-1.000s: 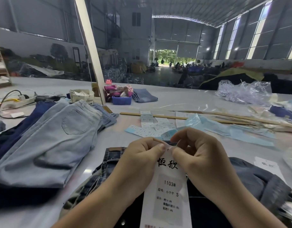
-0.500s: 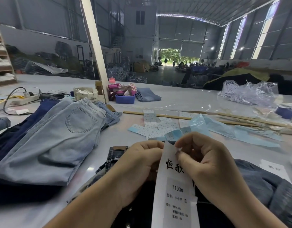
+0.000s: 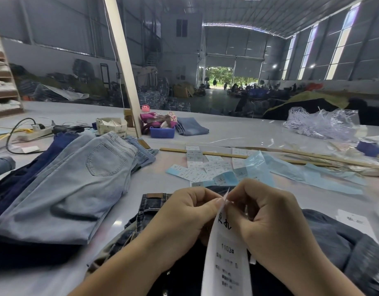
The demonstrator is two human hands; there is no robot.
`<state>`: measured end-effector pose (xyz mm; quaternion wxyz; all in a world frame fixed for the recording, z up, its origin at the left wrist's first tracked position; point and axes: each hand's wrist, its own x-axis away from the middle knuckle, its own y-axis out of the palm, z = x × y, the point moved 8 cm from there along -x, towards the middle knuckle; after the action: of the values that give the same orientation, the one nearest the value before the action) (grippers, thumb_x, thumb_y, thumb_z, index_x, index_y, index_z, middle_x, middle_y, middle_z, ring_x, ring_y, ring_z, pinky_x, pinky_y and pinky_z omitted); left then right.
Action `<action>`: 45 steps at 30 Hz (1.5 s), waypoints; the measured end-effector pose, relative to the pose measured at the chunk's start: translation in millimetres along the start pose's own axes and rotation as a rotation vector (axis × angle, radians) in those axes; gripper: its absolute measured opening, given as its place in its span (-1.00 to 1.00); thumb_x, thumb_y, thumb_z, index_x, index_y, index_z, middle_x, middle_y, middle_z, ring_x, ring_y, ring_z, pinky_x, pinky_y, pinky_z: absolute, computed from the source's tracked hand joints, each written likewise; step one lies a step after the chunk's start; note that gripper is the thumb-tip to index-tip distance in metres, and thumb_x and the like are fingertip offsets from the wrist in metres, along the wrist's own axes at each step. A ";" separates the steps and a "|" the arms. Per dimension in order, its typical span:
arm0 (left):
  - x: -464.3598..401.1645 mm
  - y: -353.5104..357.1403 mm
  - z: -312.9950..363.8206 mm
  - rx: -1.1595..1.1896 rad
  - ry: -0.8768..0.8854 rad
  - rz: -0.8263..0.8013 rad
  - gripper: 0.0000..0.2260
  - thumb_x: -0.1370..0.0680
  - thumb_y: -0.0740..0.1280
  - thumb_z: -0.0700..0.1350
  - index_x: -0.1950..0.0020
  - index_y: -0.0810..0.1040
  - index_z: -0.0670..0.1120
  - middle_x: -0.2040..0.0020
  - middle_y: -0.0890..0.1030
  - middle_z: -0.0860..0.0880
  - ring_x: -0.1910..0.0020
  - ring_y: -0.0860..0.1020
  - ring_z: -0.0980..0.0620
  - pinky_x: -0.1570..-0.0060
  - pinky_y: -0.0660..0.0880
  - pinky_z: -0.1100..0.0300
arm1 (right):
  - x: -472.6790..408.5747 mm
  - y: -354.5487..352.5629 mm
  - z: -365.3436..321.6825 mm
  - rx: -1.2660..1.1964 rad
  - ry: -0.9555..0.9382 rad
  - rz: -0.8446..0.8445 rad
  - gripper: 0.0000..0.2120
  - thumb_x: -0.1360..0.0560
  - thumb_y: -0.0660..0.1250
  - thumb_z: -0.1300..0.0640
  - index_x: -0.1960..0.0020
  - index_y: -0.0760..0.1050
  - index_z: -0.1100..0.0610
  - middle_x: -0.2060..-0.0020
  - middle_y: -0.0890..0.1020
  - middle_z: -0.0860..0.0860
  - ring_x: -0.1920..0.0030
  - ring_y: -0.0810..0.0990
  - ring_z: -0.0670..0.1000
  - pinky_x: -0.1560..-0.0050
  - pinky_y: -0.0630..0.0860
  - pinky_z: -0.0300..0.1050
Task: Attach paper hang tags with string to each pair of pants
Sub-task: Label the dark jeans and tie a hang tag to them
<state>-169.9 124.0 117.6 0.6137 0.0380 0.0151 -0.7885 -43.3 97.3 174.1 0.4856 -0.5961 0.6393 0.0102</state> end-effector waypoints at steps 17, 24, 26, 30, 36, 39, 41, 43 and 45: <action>20.9 -1.3 47.0 -0.643 0.437 0.057 -0.75 -0.56 0.13 0.12 0.27 0.41 0.08 0.45 0.42 0.14 0.49 0.30 0.20 0.48 0.23 0.34 | -13.5 7.7 -11.5 -0.321 0.101 -0.208 -0.68 -0.49 0.22 -0.15 0.18 0.58 0.07 0.44 0.53 0.09 0.44 0.44 0.07 0.44 0.35 -0.06; 25.4 -31.8 45.6 -0.361 0.383 0.045 -0.81 -0.53 0.27 0.02 0.26 0.55 0.04 0.46 0.50 0.14 0.50 0.38 0.22 0.47 0.29 0.41 | -16.0 39.8 -22.2 -0.500 0.240 -0.584 -0.80 -0.34 0.43 -0.03 0.13 0.64 0.08 0.40 0.62 -0.02 0.49 0.45 -0.15 0.51 0.33 -0.34; 29.1 -38.2 44.6 -0.381 0.379 0.053 -0.83 -0.53 0.26 0.02 0.23 0.57 0.07 0.43 0.52 0.15 0.48 0.39 0.24 0.45 0.30 0.42 | -15.4 46.3 -20.5 -0.441 0.269 -0.631 -0.82 -0.36 0.47 0.00 0.18 0.63 0.11 0.45 0.58 0.01 0.48 0.45 -0.08 0.49 0.34 -0.24; 33.6 -49.5 42.4 -0.378 0.353 0.063 -0.88 -0.52 0.28 0.04 0.18 0.56 0.08 0.39 0.51 0.07 0.45 0.41 0.12 0.41 0.34 0.24 | -13.2 58.3 -20.6 -0.377 0.293 -0.716 -0.81 -0.43 0.44 0.01 0.23 0.62 0.13 0.50 0.56 -0.02 0.45 0.46 -0.03 0.40 0.39 -0.12; 35.8 -59.5 35.9 -0.366 0.311 0.013 -0.88 -0.51 0.31 0.04 0.21 0.57 0.08 0.39 0.54 0.09 0.45 0.41 0.12 0.48 0.30 0.33 | -8.4 55.7 -28.1 -0.516 0.314 -0.810 -0.77 -0.36 0.41 -0.03 0.29 0.65 0.14 0.38 0.54 0.21 0.42 0.43 0.01 0.42 0.37 -0.19; 34.5 -56.7 25.2 -0.383 0.261 -0.043 -0.88 -0.53 0.32 0.03 0.20 0.57 0.09 0.39 0.54 0.13 0.44 0.42 0.18 0.45 0.32 0.39 | -5.0 55.2 -17.4 -0.409 0.331 -0.788 -0.77 -0.33 0.43 -0.04 0.29 0.63 0.13 0.39 0.54 0.16 0.42 0.39 0.02 0.41 0.30 -0.18; 32.1 -56.1 19.5 -0.370 0.234 -0.054 -0.88 -0.55 0.33 0.00 0.19 0.58 0.09 0.38 0.56 0.12 0.43 0.43 0.19 0.43 0.34 0.39 | -0.6 56.8 -16.0 -0.392 0.339 -0.795 -0.79 -0.35 0.42 -0.03 0.29 0.62 0.13 0.43 0.53 0.10 0.48 0.37 -0.06 0.49 0.27 -0.28; 28.6 -62.5 14.3 -0.427 0.209 -0.002 -0.89 -0.54 0.34 0.03 0.17 0.58 0.08 0.36 0.58 0.09 0.39 0.45 0.14 0.40 0.38 0.26 | 1.2 57.2 -14.1 -0.390 0.349 -0.777 -0.82 -0.41 0.43 0.01 0.29 0.62 0.09 0.47 0.55 0.01 0.52 0.37 -0.11 0.53 0.27 -0.36; 25.2 -71.8 9.1 -0.545 0.183 0.078 -0.89 -0.56 0.36 0.02 0.16 0.57 0.06 0.38 0.56 0.12 0.41 0.43 0.16 0.40 0.37 0.25 | 2.5 57.0 -9.3 -0.380 0.370 -0.745 -0.79 -0.49 0.44 0.07 0.32 0.60 0.05 0.46 0.60 0.02 0.52 0.38 -0.12 0.53 0.28 -0.37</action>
<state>-246.0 116.7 123.0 0.6272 -0.0566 0.2802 -0.7245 -92.6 106.4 145.2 0.2160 -0.8557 0.4441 -0.1546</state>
